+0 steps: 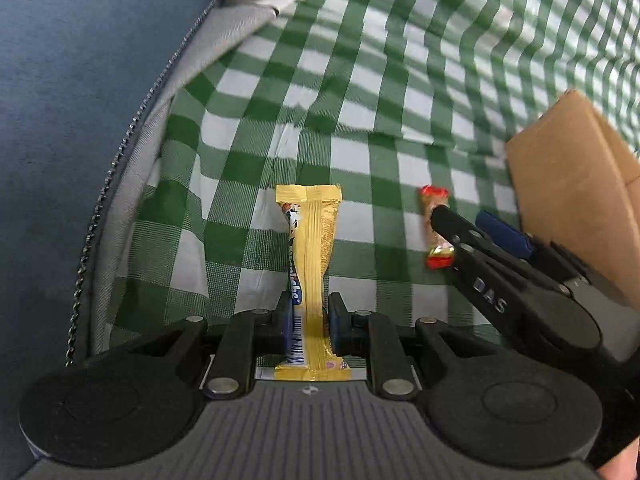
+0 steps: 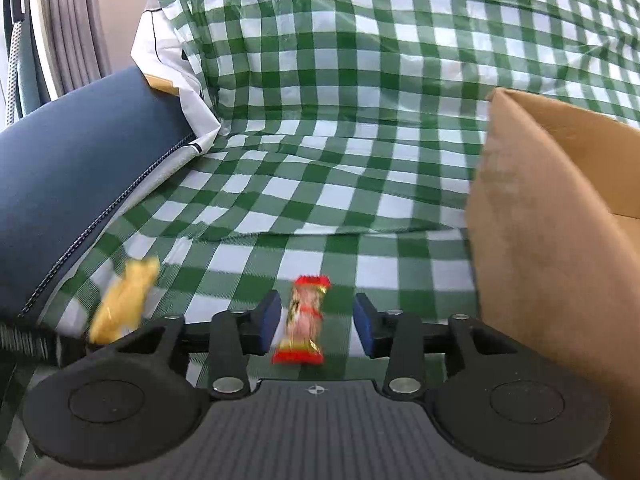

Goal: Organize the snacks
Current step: 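Lift the yellow wafer bar and red candy and carry them over the box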

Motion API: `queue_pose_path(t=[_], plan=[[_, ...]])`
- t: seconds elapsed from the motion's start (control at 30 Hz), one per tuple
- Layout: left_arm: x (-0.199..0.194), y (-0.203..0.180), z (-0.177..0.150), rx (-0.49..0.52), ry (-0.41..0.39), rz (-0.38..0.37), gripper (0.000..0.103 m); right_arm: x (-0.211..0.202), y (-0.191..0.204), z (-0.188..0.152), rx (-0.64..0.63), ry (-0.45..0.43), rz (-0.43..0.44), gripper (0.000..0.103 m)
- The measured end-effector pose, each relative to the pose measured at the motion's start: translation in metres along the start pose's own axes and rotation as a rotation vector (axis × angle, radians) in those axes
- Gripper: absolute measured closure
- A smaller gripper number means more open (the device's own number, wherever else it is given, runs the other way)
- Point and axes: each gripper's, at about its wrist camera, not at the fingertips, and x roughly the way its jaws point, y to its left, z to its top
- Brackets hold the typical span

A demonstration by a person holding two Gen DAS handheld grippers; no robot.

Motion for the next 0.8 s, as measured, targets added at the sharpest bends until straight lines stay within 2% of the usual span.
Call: queue_pose_path(t=[0.07,0.17,0.23,0.27,0.3,0.33,0.4,0.57,0.8], plan=[[0.003,0.005,-0.001,-0.013,0.007,0.002,0.083,0.014,0.0,-0.001,0.001,0.021,0.009,0.056],[0.007,0.005,0.003,-0.035,0.01,-0.006,0.076,0.031,0.003,-0.005,-0.01,0.069,0.016,0.055],[0.007,0.004,0.003,-0.024,0.006,0.0,0.076,0.037,0.01,-0.008,-0.051,0.064,-0.001,0.056],[0.007,0.003,0.003,-0.016,0.005,0.004,0.076,0.039,0.012,-0.008,-0.069,0.065,-0.005,0.059],[0.007,0.001,0.003,-0.007,0.004,0.006,0.076,0.04,0.013,-0.007,-0.071,0.06,-0.003,0.073],[0.007,-0.001,0.003,0.0,0.001,0.01,0.079,0.041,0.012,-0.007,-0.068,0.055,-0.004,0.081],[0.008,-0.002,0.005,0.002,-0.002,0.014,0.088,0.042,0.011,-0.007,-0.065,0.047,-0.019,0.084],[0.0,-0.006,0.007,-0.006,-0.021,-0.003,0.089,0.027,0.01,-0.005,-0.093,0.011,-0.051,0.085],[-0.036,-0.02,0.004,-0.002,-0.134,-0.079,0.09,-0.033,0.018,0.015,-0.136,-0.102,-0.074,0.085]])
